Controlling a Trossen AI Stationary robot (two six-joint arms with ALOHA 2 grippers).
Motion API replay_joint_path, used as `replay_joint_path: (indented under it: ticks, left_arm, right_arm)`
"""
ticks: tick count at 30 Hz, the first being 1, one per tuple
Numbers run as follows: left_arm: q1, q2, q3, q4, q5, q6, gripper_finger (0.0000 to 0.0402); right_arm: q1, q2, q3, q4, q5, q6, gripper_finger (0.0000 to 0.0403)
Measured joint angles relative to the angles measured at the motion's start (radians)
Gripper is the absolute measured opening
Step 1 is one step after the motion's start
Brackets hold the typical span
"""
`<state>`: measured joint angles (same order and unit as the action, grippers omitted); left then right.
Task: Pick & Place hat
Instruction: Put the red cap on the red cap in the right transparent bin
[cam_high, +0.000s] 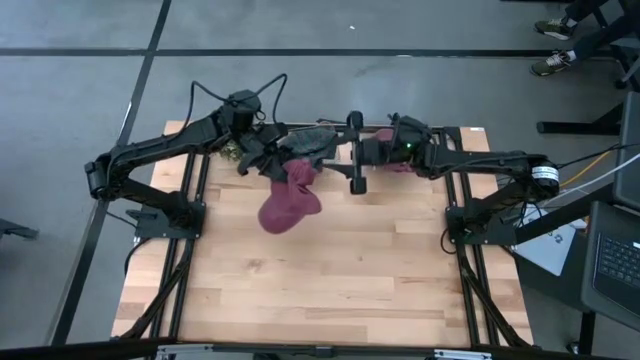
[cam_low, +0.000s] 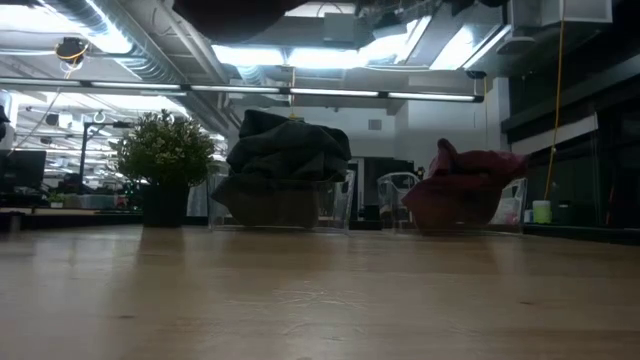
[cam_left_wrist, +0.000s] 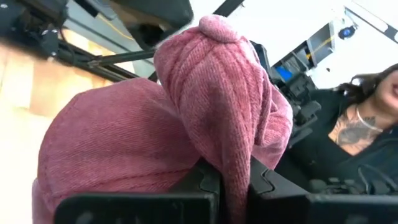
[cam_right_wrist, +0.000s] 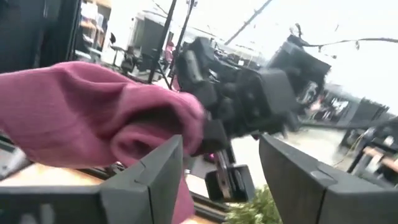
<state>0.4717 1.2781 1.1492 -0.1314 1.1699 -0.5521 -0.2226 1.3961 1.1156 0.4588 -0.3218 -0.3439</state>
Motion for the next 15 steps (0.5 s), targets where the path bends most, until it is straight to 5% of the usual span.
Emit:
replay_joint_path:
  ticks: [9, 15]
  left_arm:
    - [-0.042, 0.063, 0.000, 0.026, 0.012, -0.092, 0.0010]
    - [-0.067, 0.104, 0.000, 0.192, 0.059, -0.154, 0.0010]
  right_arm:
    - [0.037, 0.019, -0.001, 0.026, 0.026, -0.063, 0.0212]
    - [0.037, 0.022, -0.001, 0.024, 0.023, -0.063, 0.0212]
